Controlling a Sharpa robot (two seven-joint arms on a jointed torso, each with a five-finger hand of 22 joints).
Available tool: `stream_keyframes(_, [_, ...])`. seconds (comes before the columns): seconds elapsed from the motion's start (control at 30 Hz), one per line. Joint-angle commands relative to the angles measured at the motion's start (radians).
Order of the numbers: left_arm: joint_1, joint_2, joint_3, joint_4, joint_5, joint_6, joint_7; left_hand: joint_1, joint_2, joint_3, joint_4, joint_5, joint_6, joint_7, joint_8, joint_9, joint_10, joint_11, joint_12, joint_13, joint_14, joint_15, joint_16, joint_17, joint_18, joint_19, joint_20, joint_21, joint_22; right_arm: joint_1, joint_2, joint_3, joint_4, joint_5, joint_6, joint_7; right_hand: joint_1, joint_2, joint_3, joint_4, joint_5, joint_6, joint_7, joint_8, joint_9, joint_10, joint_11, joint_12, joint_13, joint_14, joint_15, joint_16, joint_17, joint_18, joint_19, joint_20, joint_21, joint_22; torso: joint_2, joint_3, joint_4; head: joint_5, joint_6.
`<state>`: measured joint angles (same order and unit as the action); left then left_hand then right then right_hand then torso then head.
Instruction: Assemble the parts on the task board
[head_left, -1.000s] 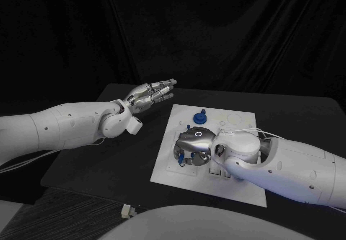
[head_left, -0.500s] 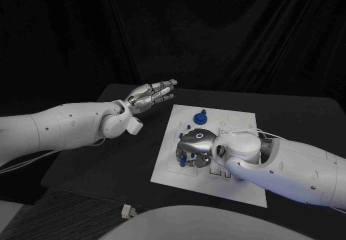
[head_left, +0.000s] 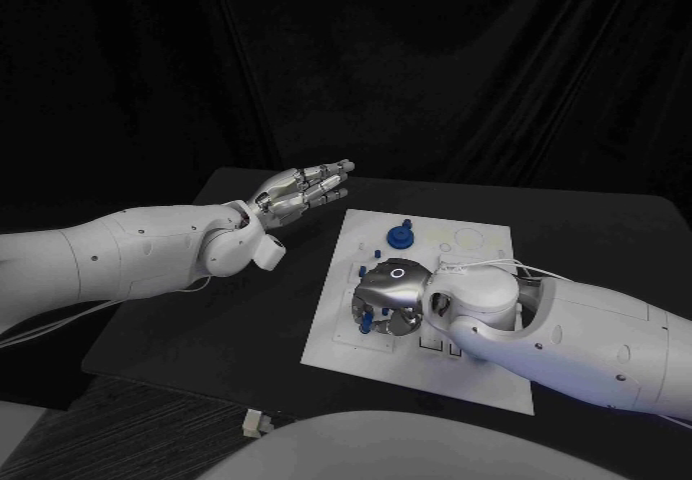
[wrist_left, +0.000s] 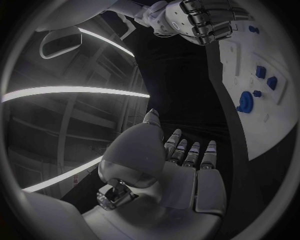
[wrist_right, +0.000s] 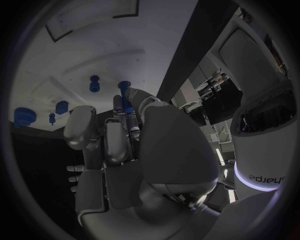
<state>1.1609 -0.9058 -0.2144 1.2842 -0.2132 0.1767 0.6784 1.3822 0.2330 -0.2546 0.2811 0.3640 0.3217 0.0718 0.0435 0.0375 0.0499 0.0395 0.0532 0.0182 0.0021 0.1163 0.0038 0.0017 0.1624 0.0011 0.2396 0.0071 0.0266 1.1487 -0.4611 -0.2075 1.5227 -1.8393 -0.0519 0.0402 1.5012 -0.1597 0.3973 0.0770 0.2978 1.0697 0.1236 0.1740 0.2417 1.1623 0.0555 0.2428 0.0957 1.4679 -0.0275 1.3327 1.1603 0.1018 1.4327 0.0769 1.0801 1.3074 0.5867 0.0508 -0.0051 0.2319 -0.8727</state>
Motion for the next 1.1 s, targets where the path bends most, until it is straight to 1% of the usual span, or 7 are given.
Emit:
stream_keyframes(0.03, [-0.002, 0.001, 0.001, 0.001, 0.007, 0.015, 0.083, 0.007, 0.005, 0.004, -0.001, 0.007, 0.007, 0.002, -0.001, 0.001, -0.001, 0.001, -0.001, -0.001, -0.002, 0.003, -0.004, -0.002, 0.015, 0.001, 0.006, -0.002, 0.002, -0.006, 0.002, 0.0, -0.004, -0.045, -0.036, -0.019, 0.009, 0.003, 0.0, -0.008, 0.004, -0.002, 0.002, -0.005, 0.001, 0.003, 0.006, -0.001, 0.002, 0.016, 0.007, -0.004, 0.0, -0.01, -0.005, 0.002, -0.005, 0.141, 0.001, 0.0004, 0.0012, 0.0, 0.0])
stream_keyframes(0.67, [-0.002, 0.002, 0.001, 0.0, 0.007, 0.026, 0.076, 0.019, 0.007, 0.009, -0.006, 0.014, 0.022, 0.007, 0.003, 0.003, -0.001, 0.004, 0.0, -0.001, -0.002, 0.008, -0.004, -0.002, 0.018, 0.003, 0.013, 0.0, 0.014, -0.017, 0.007, 0.0, -0.008, -0.078, -0.02, -0.018, 0.002, 0.0, -0.001, -0.012, -0.005, -0.009, 0.003, -0.012, 0.002, 0.001, 0.007, -0.003, 0.004, 0.014, 0.008, -0.006, -0.003, -0.009, -0.008, 0.004, -0.006, 0.14, 0.001, 0.0002, 0.0004, 0.0, 0.0])
stream_keyframes(0.8, [-0.002, 0.0, 0.001, 0.002, 0.007, 0.026, 0.076, 0.021, 0.007, 0.01, -0.007, 0.016, 0.025, 0.008, 0.003, 0.003, 0.0, 0.005, 0.0, -0.001, -0.002, 0.008, -0.004, -0.002, 0.018, 0.003, 0.014, 0.001, 0.018, -0.018, 0.005, 0.0, -0.004, -0.079, -0.003, -0.024, -0.009, -0.002, 0.0, -0.016, -0.025, -0.034, 0.004, -0.03, 0.002, -0.021, 0.01, -0.013, 0.005, 0.008, 0.008, -0.011, -0.011, -0.007, -0.015, 0.006, -0.017, 0.137, 0.001, 0.0001, 0.0006, 0.003, 0.0])
stream_keyframes(0.83, [-0.002, 0.0, 0.001, 0.002, 0.007, 0.026, 0.076, 0.021, 0.007, 0.01, -0.007, 0.016, 0.025, 0.008, 0.003, 0.003, 0.0, 0.005, 0.0, -0.001, -0.002, 0.008, -0.004, -0.002, 0.018, 0.003, 0.014, 0.001, 0.018, -0.018, 0.004, 0.0, -0.003, -0.079, 0.007, -0.027, -0.018, -0.007, 0.0, -0.016, -0.041, -0.066, 0.003, -0.05, -0.004, -0.044, 0.013, -0.023, 0.004, 0.004, 0.004, -0.016, -0.017, -0.004, -0.021, 0.004, -0.029, 0.134, 0.0, 0.0001, 0.0004, 0.004, 0.0])
stream_keyframes(0.97, [-0.002, 0.0, 0.001, 0.002, 0.007, 0.027, 0.075, 0.022, 0.007, 0.011, -0.008, 0.016, 0.026, 0.008, 0.004, 0.003, -0.001, 0.006, 0.0, -0.001, -0.002, 0.008, -0.004, -0.002, 0.018, 0.004, 0.015, 0.001, 0.02, -0.019, 0.002, 0.0, -0.001, -0.079, 0.033, -0.043, -0.04, -0.019, -0.003, -0.011, -0.077, -0.117, -0.008, -0.08, -0.014, -0.098, 0.018, -0.043, 0.001, -0.009, -0.004, -0.03, -0.038, 0.003, -0.037, -0.002, -0.066, 0.125, 0.0, 0.0002, 0.0004, 0.002, 0.0])
stream_keyframes(1.03, [-0.002, 0.0, 0.001, 0.001, 0.007, 0.028, 0.076, 0.022, 0.007, 0.011, -0.008, 0.016, 0.026, 0.008, 0.004, 0.003, -0.001, 0.006, 0.0, -0.001, -0.002, 0.008, -0.004, -0.002, 0.018, 0.004, 0.015, 0.001, 0.022, -0.019, 0.0, 0.0, 0.0, -0.079, 0.042, -0.048, -0.06, -0.029, -0.016, -0.005, -0.108, -0.175, -0.053, -0.109, -0.025, -0.161, 0.029, -0.066, -0.004, -0.024, 0.003, -0.047, -0.063, 0.01, -0.056, 0.0, -0.108, 0.114, 0.0, 0.0004, 0.0006, 0.001, 0.0])
stream_keyframes(1.1, [-0.002, 0.001, 0.001, 0.0, 0.007, 0.028, 0.076, 0.022, 0.008, 0.011, -0.008, 0.016, 0.027, 0.009, 0.004, 0.004, -0.001, 0.007, 0.0, -0.001, -0.002, 0.008, -0.004, -0.002, 0.019, 0.004, 0.016, 0.002, 0.025, -0.019, -0.002, 0.0, 0.0, -0.079, 0.041, -0.048, -0.069, -0.027, -0.036, -0.005, -0.133, -0.201, -0.053, -0.11, -0.029, -0.195, 0.034, -0.065, 0.001, -0.032, 0.006, -0.052, -0.07, 0.011, -0.065, 0.006, -0.125, 0.111, 0.0, 0.0007, 0.0005, 0.002, 0.0])
